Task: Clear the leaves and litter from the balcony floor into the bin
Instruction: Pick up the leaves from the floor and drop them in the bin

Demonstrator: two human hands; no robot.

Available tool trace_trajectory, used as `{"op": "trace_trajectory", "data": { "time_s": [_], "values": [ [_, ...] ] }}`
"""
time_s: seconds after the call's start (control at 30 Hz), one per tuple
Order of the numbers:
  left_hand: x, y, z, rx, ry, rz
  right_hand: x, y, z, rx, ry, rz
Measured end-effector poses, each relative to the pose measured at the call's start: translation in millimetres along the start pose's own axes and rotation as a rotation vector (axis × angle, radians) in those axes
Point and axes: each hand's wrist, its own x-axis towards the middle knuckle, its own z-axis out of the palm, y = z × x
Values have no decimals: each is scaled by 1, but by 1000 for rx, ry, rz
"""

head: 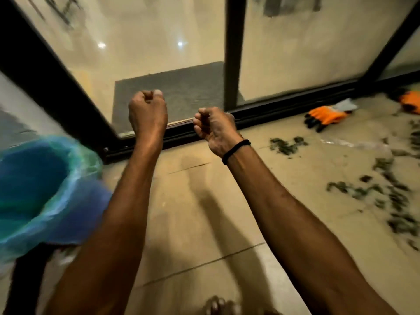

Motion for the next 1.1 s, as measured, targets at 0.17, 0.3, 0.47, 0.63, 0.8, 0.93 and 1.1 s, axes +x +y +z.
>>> {"op": "trace_trajectory", "data": {
  "time_s": [0.17,0.3,0.47,0.63,0.8,0.93,1.1],
  "values": [
    [-66,-6,119,84,-342,-28,17,-32,-117,-17,347,-153],
    [-112,-17,186,196,-603,79,46,-32,-210,-205,615,-198],
    [-129,-47,248,412,-837,105,68,-29,-278,-569,764,-182],
    [-128,-74,295,550,-885,180,116,-27,-301,-942,759,-270],
    [-122,-103,334,649,-853,294,171,-25,-315,-1280,584,-297],
    [-121,-114,346,699,-796,431,185,-19,-322,-1408,600,-302],
    [-111,-121,347,529,-786,412,182,-23,-331,-987,798,-341]
  ]
}}
